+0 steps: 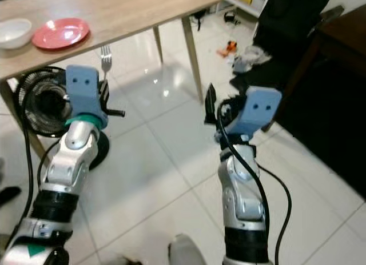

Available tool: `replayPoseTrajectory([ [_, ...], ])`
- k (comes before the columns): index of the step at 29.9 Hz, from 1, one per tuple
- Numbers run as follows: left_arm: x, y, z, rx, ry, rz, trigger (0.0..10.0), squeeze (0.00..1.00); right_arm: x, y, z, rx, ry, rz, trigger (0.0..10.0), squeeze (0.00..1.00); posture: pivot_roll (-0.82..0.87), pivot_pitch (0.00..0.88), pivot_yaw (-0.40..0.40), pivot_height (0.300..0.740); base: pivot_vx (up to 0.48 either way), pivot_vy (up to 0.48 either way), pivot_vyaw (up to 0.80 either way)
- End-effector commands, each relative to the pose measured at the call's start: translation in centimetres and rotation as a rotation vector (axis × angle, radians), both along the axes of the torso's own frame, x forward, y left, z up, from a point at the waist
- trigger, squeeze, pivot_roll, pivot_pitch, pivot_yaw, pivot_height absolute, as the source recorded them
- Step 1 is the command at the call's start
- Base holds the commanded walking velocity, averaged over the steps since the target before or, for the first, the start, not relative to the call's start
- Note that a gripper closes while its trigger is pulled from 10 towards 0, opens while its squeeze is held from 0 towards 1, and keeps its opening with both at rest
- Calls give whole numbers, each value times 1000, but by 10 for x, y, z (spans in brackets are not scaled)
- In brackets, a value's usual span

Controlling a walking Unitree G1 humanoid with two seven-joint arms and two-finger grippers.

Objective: Setting the table

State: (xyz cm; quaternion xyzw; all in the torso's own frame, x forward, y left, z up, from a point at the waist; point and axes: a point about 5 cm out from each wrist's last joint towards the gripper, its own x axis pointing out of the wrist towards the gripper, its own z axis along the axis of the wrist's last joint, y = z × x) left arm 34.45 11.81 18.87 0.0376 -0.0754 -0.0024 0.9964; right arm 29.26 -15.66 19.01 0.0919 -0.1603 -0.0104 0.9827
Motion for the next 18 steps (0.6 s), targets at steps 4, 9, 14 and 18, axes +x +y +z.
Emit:
replayPoseTrajectory([
  [4,0,12,-5,8,15,37,10000,0,2,7,-1,7,3,28,10000,0,-102,0,97,740,467,0,744],
  [9,0,12,-4,8,13,37,10000,0,2,11,-1,4,1,54,10000,0,-99,0,95,740,465,0,800],
  [14,0,12,-5,8,13,39,10000,0,2,13,-1,2,1,62,10000,0,-97,0,94,740,465,0,800],
  [18,0,13,-5,9,13,40,10000,0,3,14,-1,2,3,66,10000,0,-97,0,95,740,465,0,294],
])
